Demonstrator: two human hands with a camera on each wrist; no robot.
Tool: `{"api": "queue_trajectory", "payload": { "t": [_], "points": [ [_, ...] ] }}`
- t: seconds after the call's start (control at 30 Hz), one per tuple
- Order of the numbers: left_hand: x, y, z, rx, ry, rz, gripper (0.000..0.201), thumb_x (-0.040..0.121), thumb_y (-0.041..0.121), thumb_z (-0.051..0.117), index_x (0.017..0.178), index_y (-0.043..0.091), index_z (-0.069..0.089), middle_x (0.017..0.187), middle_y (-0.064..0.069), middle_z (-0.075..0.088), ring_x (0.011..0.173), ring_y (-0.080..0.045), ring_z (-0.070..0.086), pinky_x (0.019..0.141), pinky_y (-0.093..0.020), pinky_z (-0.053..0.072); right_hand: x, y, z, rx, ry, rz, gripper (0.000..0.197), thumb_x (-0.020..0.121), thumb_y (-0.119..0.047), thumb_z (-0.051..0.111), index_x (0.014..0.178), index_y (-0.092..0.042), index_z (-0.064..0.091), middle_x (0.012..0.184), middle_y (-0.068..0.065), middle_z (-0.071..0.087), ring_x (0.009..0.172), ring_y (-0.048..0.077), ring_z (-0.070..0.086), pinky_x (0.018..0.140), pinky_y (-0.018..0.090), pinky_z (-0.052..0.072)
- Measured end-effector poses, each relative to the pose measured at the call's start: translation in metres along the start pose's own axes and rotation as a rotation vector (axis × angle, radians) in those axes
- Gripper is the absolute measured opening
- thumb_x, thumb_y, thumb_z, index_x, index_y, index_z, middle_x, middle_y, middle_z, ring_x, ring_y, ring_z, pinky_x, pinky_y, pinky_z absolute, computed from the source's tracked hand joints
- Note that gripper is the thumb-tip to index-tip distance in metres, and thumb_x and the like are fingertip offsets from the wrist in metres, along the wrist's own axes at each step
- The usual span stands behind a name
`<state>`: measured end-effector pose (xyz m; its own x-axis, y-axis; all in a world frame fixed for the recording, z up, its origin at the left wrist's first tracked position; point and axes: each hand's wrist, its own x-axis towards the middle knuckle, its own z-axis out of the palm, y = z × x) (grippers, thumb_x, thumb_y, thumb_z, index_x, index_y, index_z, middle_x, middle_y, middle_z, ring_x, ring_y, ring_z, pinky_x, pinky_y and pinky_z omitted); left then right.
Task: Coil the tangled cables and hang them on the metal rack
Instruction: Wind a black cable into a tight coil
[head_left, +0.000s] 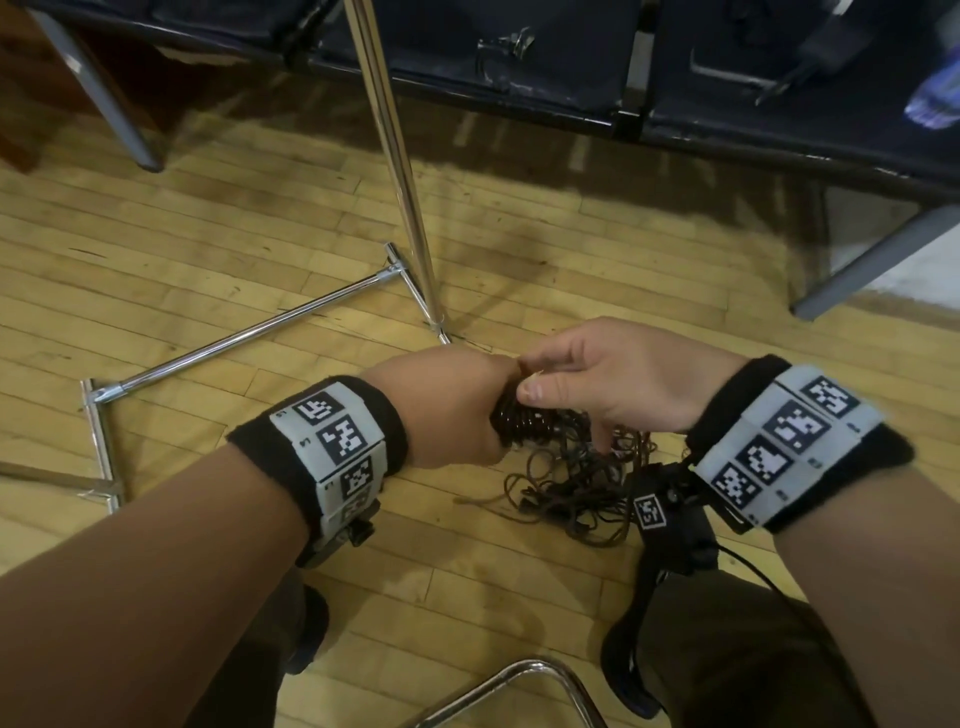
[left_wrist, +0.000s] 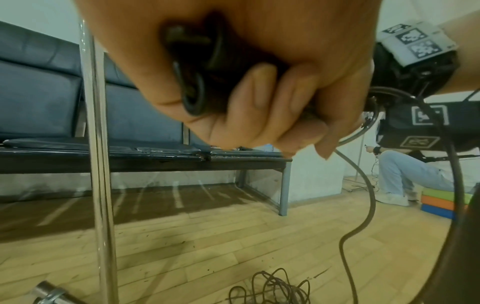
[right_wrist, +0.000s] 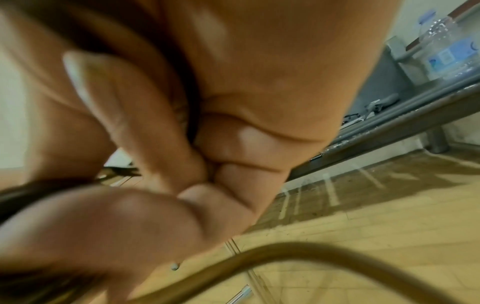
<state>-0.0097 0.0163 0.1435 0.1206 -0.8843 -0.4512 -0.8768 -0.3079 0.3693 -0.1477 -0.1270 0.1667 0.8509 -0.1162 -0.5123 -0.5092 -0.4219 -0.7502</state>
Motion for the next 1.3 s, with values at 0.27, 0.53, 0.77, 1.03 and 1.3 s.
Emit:
{"api": "queue_trajectory", "payload": {
  "t": [0.27, 0.53, 0.77, 1.03, 1.3],
  "points": [
    [0.006, -0.026, -0.010, -0.246, 0.566, -0.279, 0.076, 0.078, 0.035, 0.089, 0.141, 0.034, 0.045, 0.133, 0.008, 0.056, 0.121, -0.015, 0.055, 0.101, -0.035, 0.050, 0.011, -0.003, 0.000, 0.219, 0.423, -0.040, 0.016, 0.095, -0.038, 0.070, 0.096, -0.025, 0.080, 0.072, 0.011, 0.070, 0.058, 0.022, 0.049, 0.058, 0.039, 0.042],
    [0.005, -0.010, 0.003, -1.720, 0.248, -0.230, 0.051, 0.098, 0.047, 0.067, 0.136, 0.012, 0.067, 0.125, -0.014, 0.077, 0.109, -0.029, 0.076, 0.097, -0.044, 0.061, 0.029, -0.012, 0.014, 0.310, 0.669, -0.061, 0.010, 0.095, -0.033, 0.072, 0.093, -0.026, 0.079, 0.084, -0.009, 0.078, 0.056, -0.001, 0.062, 0.051, 0.016, 0.045],
    [0.001, -0.018, -0.001, -1.706, 0.287, -0.267, 0.041, 0.112, 0.029, 0.051, 0.131, -0.007, 0.059, 0.115, -0.031, 0.074, 0.094, -0.039, 0.078, 0.081, -0.046, 0.066, 0.032, -0.023, 0.019, 0.024, 0.518, -0.058, 0.022, 0.100, -0.032, 0.065, 0.086, -0.020, 0.076, 0.058, -0.010, 0.066, 0.046, -0.002, 0.058, 0.043, 0.012, 0.039],
    [0.001, -0.030, -0.002, -1.537, 0.281, -0.241, 0.025, 0.105, 0.024, 0.063, 0.111, 0.000, 0.066, 0.077, -0.012, 0.064, 0.055, -0.022, 0.059, 0.045, -0.030, 0.047, 0.016, -0.027, 0.017, -0.395, 0.346, -0.047, 0.025, 0.106, -0.040, 0.049, 0.089, -0.029, 0.063, 0.067, -0.005, 0.065, 0.054, 0.009, 0.059, 0.050, 0.031, 0.048],
    [0.000, -0.035, -0.007, -1.705, 0.226, -0.038, 0.020, 0.090, 0.029, 0.072, 0.088, 0.010, 0.069, 0.068, -0.007, 0.058, 0.043, -0.015, 0.048, 0.038, -0.022, 0.038, 0.008, -0.002, 0.004, -0.162, 0.113, -0.033, 0.021, 0.107, -0.035, 0.049, 0.098, -0.032, 0.068, 0.063, -0.008, 0.068, 0.068, 0.009, 0.069, 0.066, 0.022, 0.051]
  ]
}}
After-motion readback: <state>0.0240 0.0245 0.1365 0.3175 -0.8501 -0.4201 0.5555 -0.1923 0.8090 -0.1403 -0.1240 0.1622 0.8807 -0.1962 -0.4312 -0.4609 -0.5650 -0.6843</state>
